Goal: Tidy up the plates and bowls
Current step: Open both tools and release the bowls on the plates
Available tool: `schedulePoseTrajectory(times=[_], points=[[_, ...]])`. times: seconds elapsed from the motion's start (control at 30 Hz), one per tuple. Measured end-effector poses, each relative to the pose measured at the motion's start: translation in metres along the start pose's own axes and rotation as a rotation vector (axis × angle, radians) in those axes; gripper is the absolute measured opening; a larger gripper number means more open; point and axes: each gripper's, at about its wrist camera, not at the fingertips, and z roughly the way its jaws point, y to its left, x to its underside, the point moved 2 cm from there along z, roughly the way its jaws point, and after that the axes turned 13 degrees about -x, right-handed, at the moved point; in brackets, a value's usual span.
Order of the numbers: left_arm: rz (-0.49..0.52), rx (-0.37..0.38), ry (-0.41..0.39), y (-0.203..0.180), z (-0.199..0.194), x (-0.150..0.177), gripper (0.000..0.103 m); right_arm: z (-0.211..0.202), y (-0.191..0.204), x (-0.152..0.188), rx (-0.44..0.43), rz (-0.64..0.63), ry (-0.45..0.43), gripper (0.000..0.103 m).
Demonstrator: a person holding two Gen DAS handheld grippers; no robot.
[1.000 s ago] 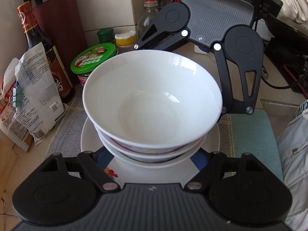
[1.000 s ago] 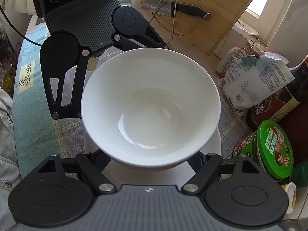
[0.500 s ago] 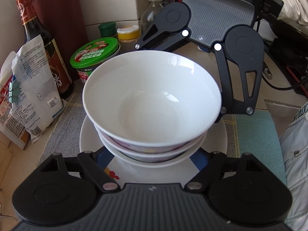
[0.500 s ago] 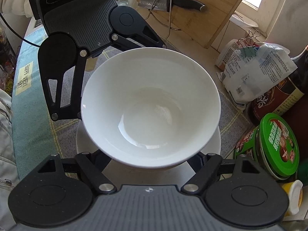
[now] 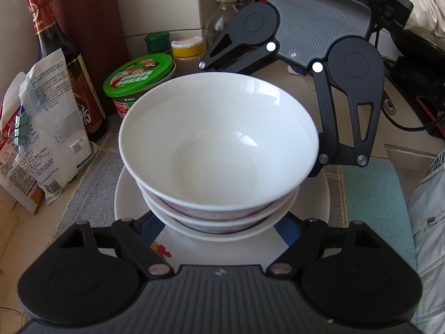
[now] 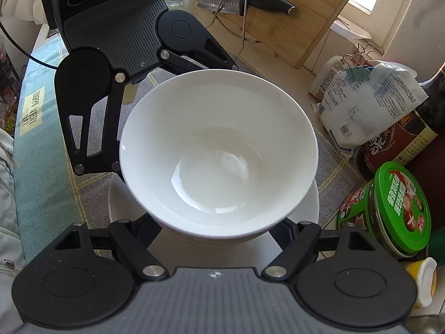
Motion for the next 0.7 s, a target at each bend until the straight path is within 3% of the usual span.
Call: schedulePoseTrajectory(times=[0.13,0.3,0.5,0.7], points=[[0.007,-0.030,-0.015,-0.002,-0.004,0.000,0.086,-0.001,0.001,0.001,0.002,0.014,-0.010,0.088],[0.009,-0.072,-0.005,-0.004,-0.011,0.004,0.088,-0.006,0.006,0.002,0.018,0.014,-0.032,0.101],[-0.069,-0.122,-0.014,-0.006,-0.034,0.016,0.088,-0.010,0.013,0.006,0.035,0.031,-0.044,0.101],[-0.175,-0.268,-0.084,-0.008,-0.076,0.030,0.098,-0.019,0.027,0.005,0.119,0.085,-0.051,0.102]])
